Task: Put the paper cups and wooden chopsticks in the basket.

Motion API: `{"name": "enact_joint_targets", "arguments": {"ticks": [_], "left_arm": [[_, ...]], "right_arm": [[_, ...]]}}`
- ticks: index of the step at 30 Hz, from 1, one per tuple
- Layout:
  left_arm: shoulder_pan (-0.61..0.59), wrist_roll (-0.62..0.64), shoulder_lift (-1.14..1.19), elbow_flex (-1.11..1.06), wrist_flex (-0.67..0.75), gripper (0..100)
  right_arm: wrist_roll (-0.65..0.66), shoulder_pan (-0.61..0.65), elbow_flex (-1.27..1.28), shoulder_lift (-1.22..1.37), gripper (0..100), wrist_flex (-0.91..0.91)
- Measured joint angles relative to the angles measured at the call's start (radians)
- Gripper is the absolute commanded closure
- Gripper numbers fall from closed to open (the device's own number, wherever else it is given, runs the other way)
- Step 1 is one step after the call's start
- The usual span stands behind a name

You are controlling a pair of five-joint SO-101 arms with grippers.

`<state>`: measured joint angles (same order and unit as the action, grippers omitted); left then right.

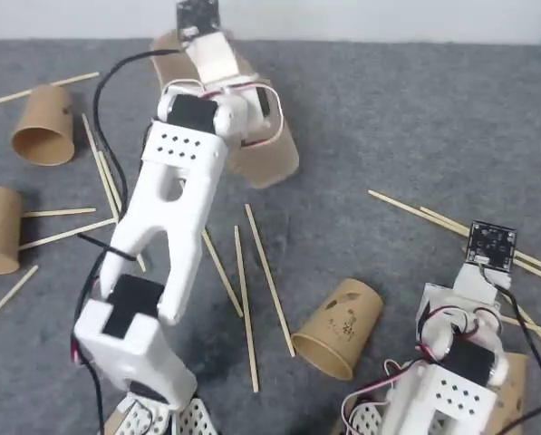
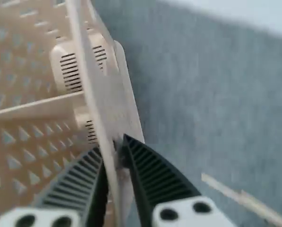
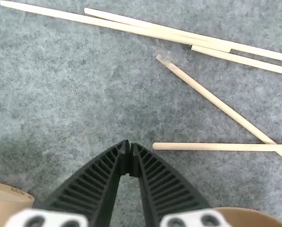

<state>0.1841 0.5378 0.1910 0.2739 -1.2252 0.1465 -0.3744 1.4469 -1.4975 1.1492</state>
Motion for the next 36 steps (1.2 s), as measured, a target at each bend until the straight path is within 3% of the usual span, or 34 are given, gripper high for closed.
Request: {"name": "enact_joint_targets", "arguments": {"ticks": [5,9,15,17,30,36], "left_arm": [[0.031,-0.005,-0.002,0.091,-0.141,99],[0.060,-0.006,-0.002,0.115,-0.160,97],[0.115,-0.008,-0.002,0.115,-0.160,70],[0.124,-0.008,-0.003,0.115,-0.160,65],[0.110,-0.014,-0.020,0.115,-0.155,64],[0.106,-0.014,0.006,0.140,0.017,64]], "right_arm": [[0.000,0.000,0.000,0.000,99.2,0.000],[0.000,0.000,0.000,0.000,99.2,0.000],[0.000,0.000,0.000,0.000,99.2,0.000],[0.000,0.000,0.000,0.000,99.2,0.000],[0.000,0.000,0.000,0.000,99.2,0.000],[0.000,-0.002,0.025,0.000,99.2,0.000]]}}
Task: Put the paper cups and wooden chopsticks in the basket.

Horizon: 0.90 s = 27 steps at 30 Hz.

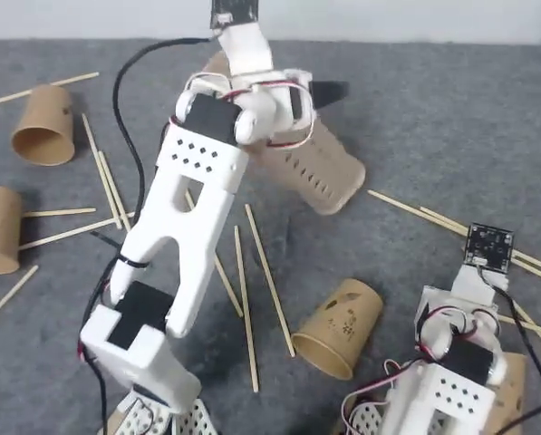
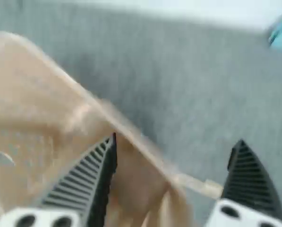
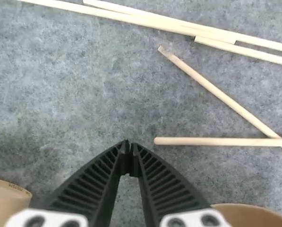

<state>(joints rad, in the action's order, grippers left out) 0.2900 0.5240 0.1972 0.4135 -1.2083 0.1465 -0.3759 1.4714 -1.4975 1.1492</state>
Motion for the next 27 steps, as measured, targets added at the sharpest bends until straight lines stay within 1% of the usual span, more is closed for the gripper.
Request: {"name": "enact_joint_targets", "arguments": {"ticks": [5,8,11,15,19,22,25,27], "left_arm": [[0.005,-0.008,0.130,0.009,0.110,64],[0.000,-0.002,0.166,0.043,0.112,64],[0.000,-0.008,0.173,0.098,0.075,64],[-0.005,-0.008,0.173,0.233,-0.023,64],[-0.048,-0.008,0.173,0.377,-0.158,64],[-0.103,-0.008,0.173,0.465,-0.296,64],[-0.180,-0.008,0.173,0.540,-0.443,64],[-0.233,-0.035,0.172,0.582,-0.499,64]], "right_arm": [[0.000,0.000,0.000,0.000,99.2,0.000],[0.000,0.002,0.000,0.000,99.2,0.000],[0.000,0.000,0.000,0.000,99.2,0.000],[0.000,0.000,0.000,0.000,99.2,0.000],[-0.003,0.000,0.000,0.000,99.2,0.000],[-0.055,-0.037,-0.011,0.000,99.2,0.000],[-0.058,-0.044,-0.040,0.000,99.2,0.011],[-0.058,-0.049,-0.080,0.000,99.2,0.012]]}}
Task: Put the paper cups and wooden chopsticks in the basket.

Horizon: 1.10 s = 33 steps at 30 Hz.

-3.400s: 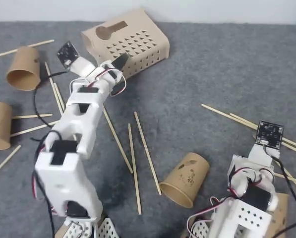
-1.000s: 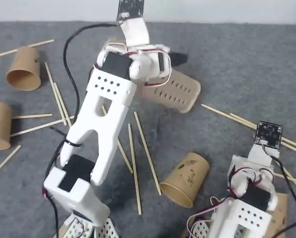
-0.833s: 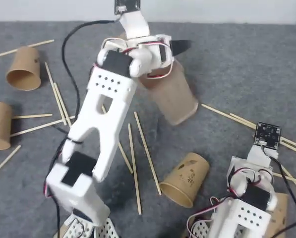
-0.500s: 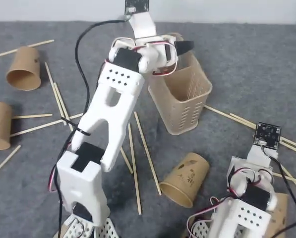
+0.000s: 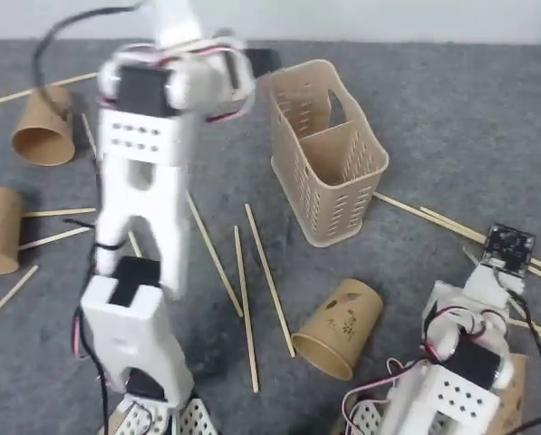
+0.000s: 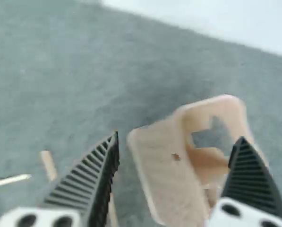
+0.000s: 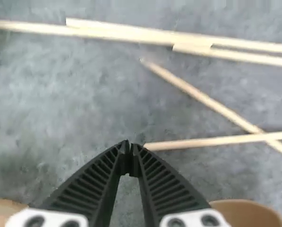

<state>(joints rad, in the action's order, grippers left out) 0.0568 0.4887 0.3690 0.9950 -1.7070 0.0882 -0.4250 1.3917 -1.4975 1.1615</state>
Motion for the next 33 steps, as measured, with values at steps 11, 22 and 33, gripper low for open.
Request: {"name": "enact_joint_targets", "arguments": {"ticks": [11,22,33], "left_arm": [[-0.270,-0.302,-0.118,-0.189,-0.015,81],[-0.342,-0.385,-0.391,-0.879,0.176,81],[-0.405,-0.393,-0.713,-1.591,0.583,81]], "right_arm": [[-0.006,0.014,-0.559,0.218,99.2,0.242],[-0.299,0.275,-1.398,0.957,98.5,0.595],[-0.635,0.597,-1.702,1.074,82.0,0.595]]}}
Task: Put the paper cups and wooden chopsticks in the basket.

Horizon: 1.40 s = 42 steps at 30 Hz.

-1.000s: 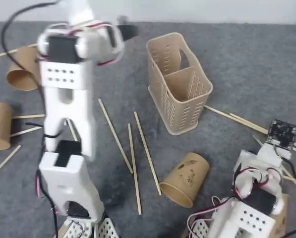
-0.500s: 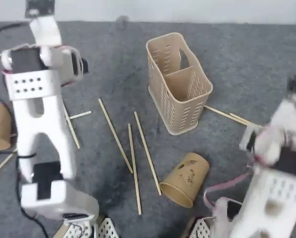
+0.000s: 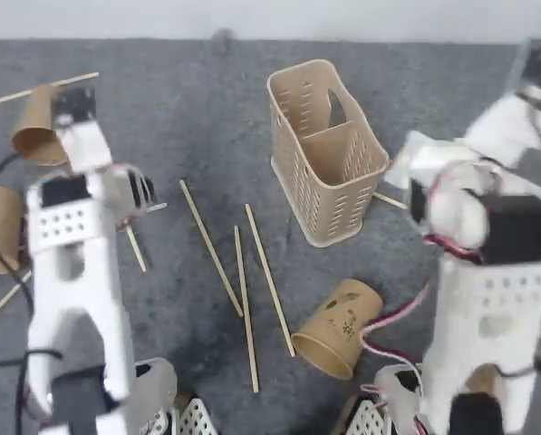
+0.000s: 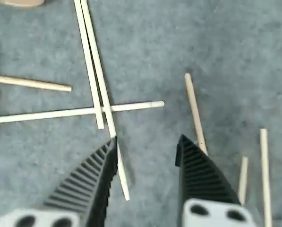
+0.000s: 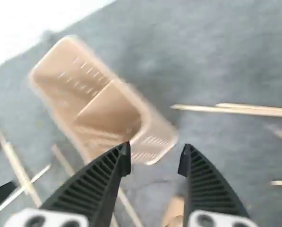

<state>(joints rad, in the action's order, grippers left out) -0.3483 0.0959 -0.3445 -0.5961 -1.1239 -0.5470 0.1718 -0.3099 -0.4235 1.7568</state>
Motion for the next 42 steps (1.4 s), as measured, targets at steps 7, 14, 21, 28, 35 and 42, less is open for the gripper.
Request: {"name": "enact_joint_targets", "arguments": {"ticks": [7,14,21,28,35,42], "left_arm": [[0.000,-0.081,-0.126,-0.344,0.196,81],[0.000,-0.098,-0.132,-0.379,0.267,81],[0.002,-0.100,-0.132,-0.379,0.267,81],[0.002,-0.101,-0.132,-0.382,0.267,81],[0.002,-0.101,-0.132,-0.382,0.273,81],[0.023,-0.120,-0.132,-0.407,0.319,81]], "right_arm": [[-0.028,0.043,-0.014,0.198,82.0,-0.006],[-0.031,0.084,-0.163,0.419,82.1,-0.002],[-0.043,0.055,-0.264,0.629,90.2,0.000],[0.153,-0.006,-0.385,0.715,99.2,0.000],[0.377,-0.106,-0.582,0.896,99.2,-0.043],[0.543,-0.112,-0.802,1.054,99.2,-0.015]]}}
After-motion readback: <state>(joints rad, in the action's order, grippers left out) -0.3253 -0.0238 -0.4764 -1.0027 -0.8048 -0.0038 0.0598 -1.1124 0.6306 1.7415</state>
